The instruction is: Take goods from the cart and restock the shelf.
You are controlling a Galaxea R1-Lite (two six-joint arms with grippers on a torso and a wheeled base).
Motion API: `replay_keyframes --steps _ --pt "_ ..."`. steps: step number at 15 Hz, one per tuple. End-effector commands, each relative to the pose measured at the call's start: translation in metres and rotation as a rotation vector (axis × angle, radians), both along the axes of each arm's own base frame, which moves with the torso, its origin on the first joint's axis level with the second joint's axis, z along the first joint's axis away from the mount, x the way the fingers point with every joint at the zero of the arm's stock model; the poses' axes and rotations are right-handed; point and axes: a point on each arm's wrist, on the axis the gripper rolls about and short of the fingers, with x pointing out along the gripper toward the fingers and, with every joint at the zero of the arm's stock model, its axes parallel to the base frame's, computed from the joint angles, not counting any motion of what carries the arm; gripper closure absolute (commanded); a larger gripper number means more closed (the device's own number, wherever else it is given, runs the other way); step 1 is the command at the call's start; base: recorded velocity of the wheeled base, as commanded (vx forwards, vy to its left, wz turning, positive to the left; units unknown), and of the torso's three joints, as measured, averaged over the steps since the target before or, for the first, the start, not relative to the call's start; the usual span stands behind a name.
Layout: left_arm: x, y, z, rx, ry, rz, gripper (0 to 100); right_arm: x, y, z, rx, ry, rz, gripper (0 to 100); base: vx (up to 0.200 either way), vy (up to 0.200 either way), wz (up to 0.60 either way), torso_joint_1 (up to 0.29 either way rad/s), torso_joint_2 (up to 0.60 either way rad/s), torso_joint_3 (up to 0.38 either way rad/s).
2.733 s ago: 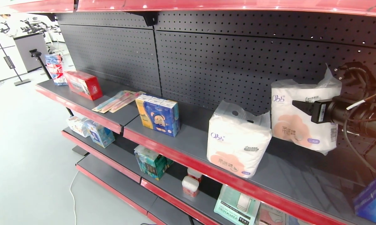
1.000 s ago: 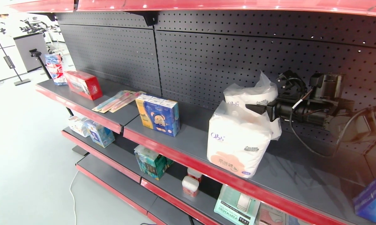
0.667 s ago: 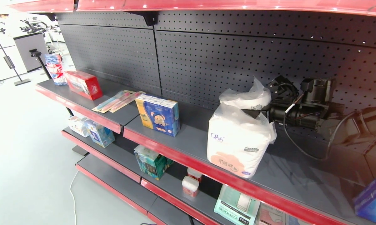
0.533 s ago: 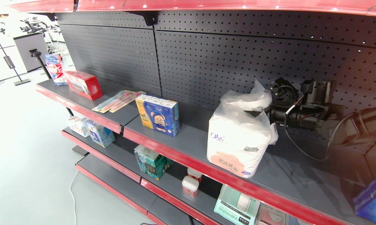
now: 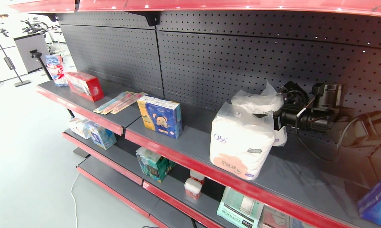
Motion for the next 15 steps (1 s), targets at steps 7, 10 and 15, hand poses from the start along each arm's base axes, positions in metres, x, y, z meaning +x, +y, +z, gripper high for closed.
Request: replay_keyframes --steps 7,10,15 --pt "0.0 0.0 0.0 0.0 0.0 0.0 0 -0.005 -0.029 -0.018 -0.053 0.024 0.002 100 0.0 0.0 0.0 0.0 0.0 0.0" --pt "0.0 0.0 0.0 0.0 0.0 0.0 0 -0.004 -0.037 -0.024 -0.039 0.038 0.017 100 0.0 0.0 0.0 0.0 0.0 0.0" --pt "0.0 0.0 0.0 0.0 0.0 0.0 0 -0.005 -0.051 -0.031 -0.062 0.019 0.105 100 0.0 0.0 0.0 0.0 0.0 0.0"
